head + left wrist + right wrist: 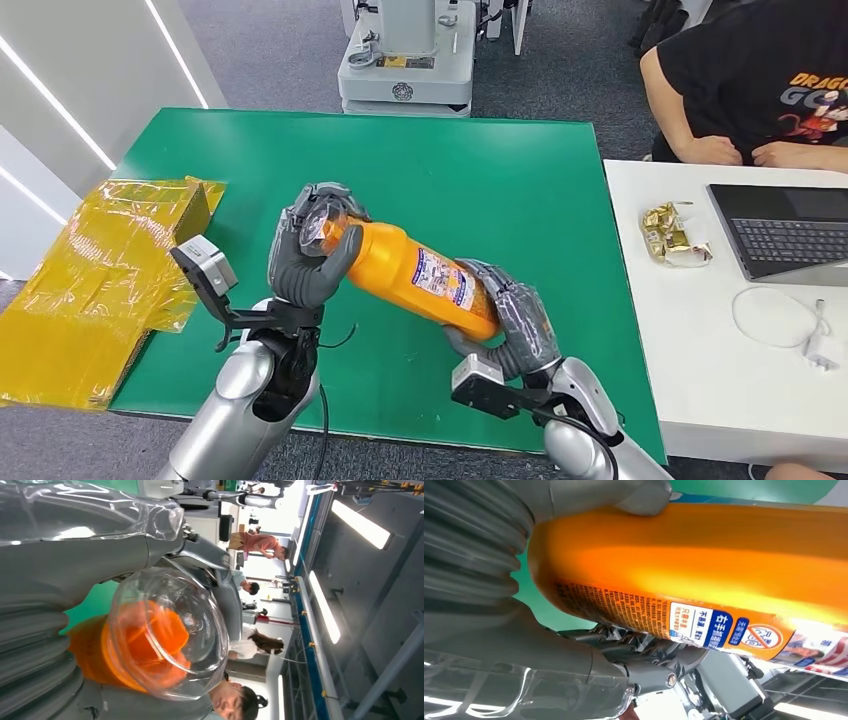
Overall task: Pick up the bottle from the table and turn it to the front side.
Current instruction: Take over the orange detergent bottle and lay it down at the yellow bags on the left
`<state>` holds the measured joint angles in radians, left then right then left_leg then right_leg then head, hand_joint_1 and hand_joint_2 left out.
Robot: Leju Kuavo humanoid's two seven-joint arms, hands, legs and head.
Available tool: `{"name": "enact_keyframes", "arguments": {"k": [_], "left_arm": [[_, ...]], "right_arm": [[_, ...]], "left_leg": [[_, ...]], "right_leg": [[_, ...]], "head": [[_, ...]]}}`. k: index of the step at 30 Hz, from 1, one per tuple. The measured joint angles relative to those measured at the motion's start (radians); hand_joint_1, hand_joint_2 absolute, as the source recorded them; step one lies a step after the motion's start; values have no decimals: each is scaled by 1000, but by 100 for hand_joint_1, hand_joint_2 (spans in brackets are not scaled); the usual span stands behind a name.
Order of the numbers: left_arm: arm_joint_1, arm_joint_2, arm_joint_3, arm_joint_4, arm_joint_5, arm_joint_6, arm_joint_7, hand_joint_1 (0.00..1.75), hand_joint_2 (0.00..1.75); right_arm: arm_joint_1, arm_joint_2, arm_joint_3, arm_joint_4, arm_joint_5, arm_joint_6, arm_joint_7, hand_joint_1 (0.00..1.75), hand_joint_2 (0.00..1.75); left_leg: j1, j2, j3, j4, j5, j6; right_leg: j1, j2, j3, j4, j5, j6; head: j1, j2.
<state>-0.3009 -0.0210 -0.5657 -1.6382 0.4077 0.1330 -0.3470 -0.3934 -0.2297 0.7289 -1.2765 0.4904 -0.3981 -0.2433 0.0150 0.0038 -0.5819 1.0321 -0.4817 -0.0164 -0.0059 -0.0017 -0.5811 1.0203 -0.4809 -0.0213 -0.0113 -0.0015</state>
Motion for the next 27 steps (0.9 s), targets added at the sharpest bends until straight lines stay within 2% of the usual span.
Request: {"name": "enact_keyframes", "arguments": {"k": [27], "left_arm": [[0, 3, -6, 13, -5, -12, 26, 0, 175]], "right_arm": [[-6, 27, 4, 8, 3, 13, 9, 175, 175]], "left_leg": [[0, 0, 0, 0, 0, 0]], "right_leg": [[0, 0, 0, 0, 0, 0]], "head": [[0, 0]]}}
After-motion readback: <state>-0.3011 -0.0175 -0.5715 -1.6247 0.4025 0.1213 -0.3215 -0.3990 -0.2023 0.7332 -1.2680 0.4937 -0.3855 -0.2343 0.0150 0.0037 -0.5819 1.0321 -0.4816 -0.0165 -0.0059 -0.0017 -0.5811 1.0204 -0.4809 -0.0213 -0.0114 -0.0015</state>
